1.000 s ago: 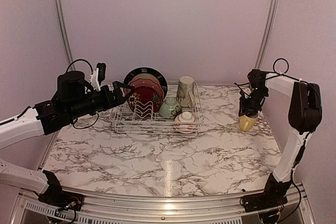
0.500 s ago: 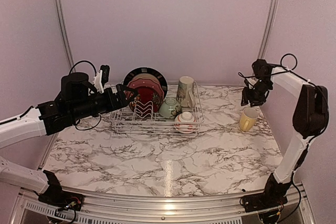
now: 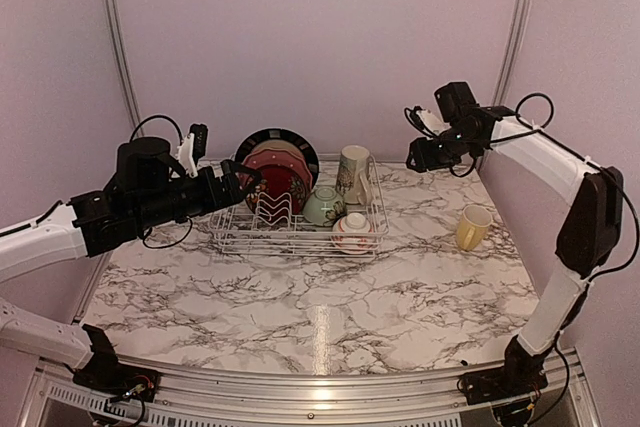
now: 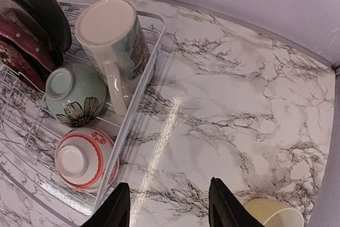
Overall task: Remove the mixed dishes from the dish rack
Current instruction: Grab the cup from the dish rack.
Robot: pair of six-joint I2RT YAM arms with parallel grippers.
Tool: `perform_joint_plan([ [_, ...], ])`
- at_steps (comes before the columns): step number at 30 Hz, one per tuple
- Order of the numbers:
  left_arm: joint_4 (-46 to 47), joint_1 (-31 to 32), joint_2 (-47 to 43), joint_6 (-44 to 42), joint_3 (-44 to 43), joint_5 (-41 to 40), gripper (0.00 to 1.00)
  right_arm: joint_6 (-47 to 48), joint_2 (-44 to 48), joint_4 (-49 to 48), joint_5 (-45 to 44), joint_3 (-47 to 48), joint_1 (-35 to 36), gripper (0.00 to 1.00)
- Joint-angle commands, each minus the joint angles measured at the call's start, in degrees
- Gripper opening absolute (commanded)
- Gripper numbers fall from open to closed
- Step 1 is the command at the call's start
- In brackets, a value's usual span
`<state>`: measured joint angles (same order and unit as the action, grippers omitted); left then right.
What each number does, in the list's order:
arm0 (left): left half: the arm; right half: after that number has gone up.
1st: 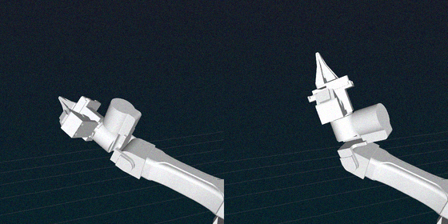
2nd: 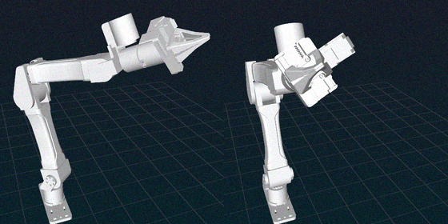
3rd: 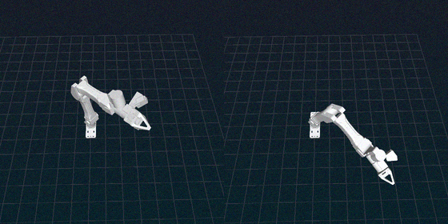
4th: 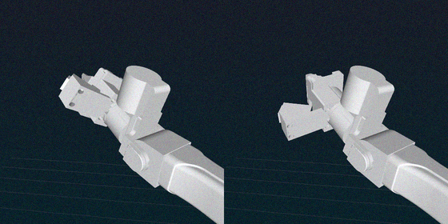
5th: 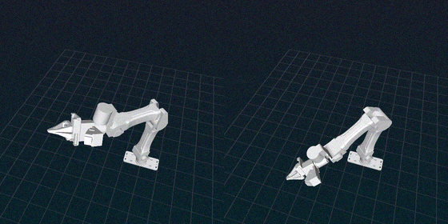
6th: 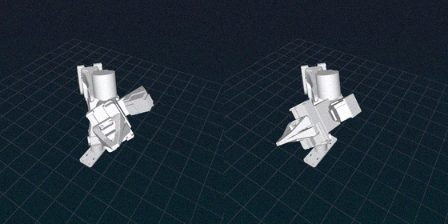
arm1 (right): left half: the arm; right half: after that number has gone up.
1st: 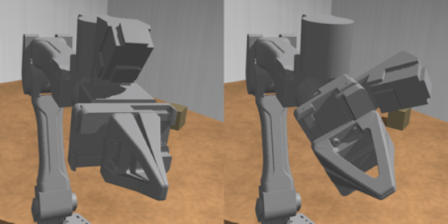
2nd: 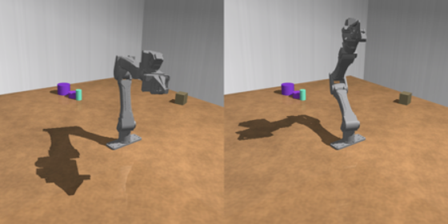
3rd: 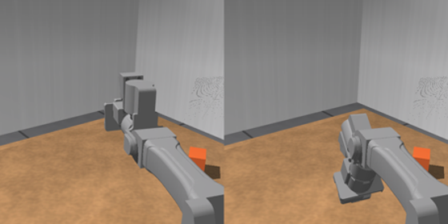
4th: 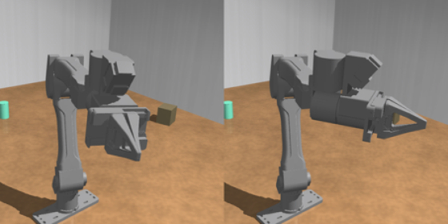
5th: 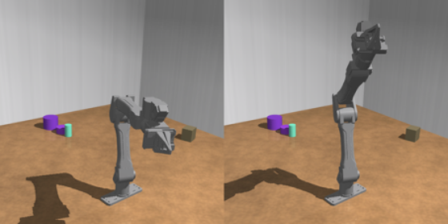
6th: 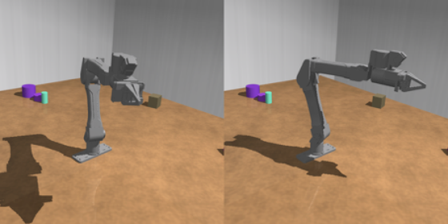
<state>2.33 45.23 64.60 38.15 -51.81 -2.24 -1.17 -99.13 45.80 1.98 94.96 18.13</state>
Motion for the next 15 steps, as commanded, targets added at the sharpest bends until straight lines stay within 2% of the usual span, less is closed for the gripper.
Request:
perform_joint_plan([
  [1, -1.7, 0.6, 0.0, 0.6, -2.6, 0.0, 0.99, 1.1, -3.8, -9.6, 1.1, 1.1, 5.3, 0.50],
  [8, -1.3, 2.0, -0.1, 2.3, -2.5, -1.2, 0.99, 2.3, -14.9, -12.0, -4.2, 7.5, 10.5, 0.53],
  [15, -1.6, 2.7, 0.2, 2.6, -2.7, -2.2, 0.99, 2.2, -20.4, -13.4, -6.2, 11.6, 11.8, 0.53],
])
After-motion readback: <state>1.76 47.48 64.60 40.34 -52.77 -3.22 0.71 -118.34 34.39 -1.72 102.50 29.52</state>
